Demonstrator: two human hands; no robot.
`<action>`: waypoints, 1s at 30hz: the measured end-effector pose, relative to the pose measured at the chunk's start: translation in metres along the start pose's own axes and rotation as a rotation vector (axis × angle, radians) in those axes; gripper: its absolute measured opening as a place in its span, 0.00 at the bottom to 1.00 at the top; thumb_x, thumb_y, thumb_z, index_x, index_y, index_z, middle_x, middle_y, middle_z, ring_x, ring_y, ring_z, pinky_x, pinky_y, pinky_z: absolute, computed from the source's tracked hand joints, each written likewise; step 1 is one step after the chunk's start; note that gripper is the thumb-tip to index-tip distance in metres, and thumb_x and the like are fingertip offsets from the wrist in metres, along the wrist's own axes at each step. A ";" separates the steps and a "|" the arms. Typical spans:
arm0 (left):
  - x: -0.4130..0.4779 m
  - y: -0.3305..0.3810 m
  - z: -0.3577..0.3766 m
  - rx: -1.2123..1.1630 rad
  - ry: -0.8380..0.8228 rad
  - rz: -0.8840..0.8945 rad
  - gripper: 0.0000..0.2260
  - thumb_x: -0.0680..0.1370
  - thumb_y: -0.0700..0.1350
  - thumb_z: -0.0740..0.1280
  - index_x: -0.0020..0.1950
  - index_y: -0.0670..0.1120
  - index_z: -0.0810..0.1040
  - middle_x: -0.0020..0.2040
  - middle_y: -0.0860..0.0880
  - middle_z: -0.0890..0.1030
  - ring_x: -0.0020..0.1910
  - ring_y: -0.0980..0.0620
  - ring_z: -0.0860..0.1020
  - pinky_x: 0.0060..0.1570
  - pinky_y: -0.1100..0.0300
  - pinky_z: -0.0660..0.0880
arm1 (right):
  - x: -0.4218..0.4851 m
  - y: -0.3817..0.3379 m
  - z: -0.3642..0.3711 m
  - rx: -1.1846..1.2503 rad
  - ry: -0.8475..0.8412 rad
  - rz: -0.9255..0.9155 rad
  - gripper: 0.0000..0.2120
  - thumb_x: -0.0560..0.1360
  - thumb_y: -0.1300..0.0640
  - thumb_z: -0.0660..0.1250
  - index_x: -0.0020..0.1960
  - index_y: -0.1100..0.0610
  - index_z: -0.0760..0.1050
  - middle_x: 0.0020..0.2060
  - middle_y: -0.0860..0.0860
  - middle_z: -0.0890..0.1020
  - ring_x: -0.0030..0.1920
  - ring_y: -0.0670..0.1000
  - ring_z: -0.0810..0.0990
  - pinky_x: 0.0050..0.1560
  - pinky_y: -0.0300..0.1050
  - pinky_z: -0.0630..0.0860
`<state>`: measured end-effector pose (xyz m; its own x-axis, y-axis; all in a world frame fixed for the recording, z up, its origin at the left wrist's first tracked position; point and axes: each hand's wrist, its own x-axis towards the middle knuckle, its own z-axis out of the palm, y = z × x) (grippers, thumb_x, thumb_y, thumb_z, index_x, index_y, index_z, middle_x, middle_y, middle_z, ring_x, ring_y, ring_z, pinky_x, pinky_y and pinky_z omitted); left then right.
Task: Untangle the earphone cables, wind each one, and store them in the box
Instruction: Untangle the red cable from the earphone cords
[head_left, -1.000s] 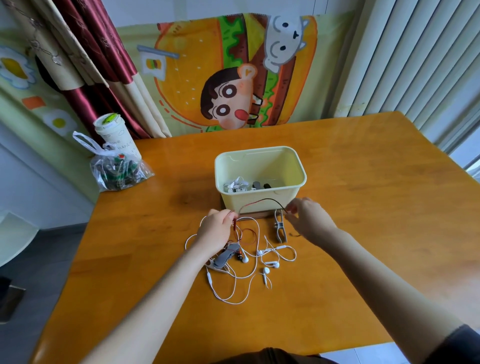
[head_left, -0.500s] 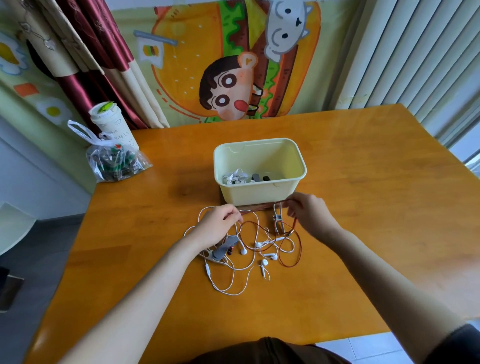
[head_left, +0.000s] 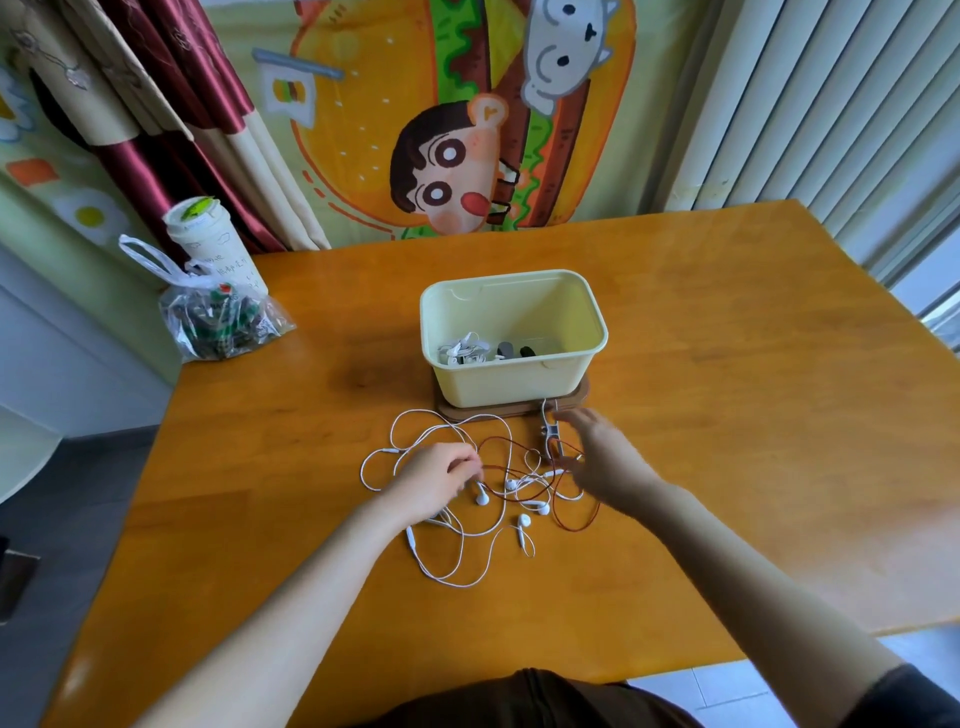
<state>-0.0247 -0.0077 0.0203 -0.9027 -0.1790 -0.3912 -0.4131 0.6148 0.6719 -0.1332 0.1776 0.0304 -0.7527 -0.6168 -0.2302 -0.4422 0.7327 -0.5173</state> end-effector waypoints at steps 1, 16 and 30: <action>0.001 0.006 0.005 -0.015 -0.010 0.025 0.09 0.82 0.44 0.59 0.47 0.48 0.78 0.35 0.53 0.74 0.34 0.53 0.72 0.33 0.63 0.68 | -0.003 -0.013 0.006 0.047 -0.051 -0.098 0.28 0.74 0.60 0.68 0.72 0.55 0.64 0.68 0.52 0.70 0.67 0.51 0.69 0.66 0.41 0.66; 0.006 -0.036 0.011 -0.038 0.318 -0.138 0.09 0.79 0.42 0.64 0.59 0.45 0.75 0.61 0.50 0.73 0.57 0.55 0.71 0.52 0.64 0.69 | 0.002 -0.016 0.030 0.053 0.042 -0.054 0.13 0.81 0.56 0.56 0.52 0.60 0.77 0.43 0.54 0.81 0.40 0.53 0.78 0.38 0.43 0.74; 0.021 -0.059 0.035 -0.012 0.091 -0.290 0.09 0.81 0.46 0.62 0.57 0.44 0.77 0.51 0.46 0.81 0.45 0.50 0.78 0.41 0.60 0.75 | 0.002 -0.003 0.032 0.173 -0.101 0.100 0.13 0.81 0.59 0.56 0.53 0.64 0.76 0.40 0.53 0.77 0.40 0.49 0.76 0.40 0.39 0.73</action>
<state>-0.0152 -0.0213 -0.0499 -0.7534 -0.4144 -0.5105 -0.6564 0.5190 0.5475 -0.1181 0.1650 0.0052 -0.7320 -0.5757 -0.3643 -0.2709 0.7366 -0.6197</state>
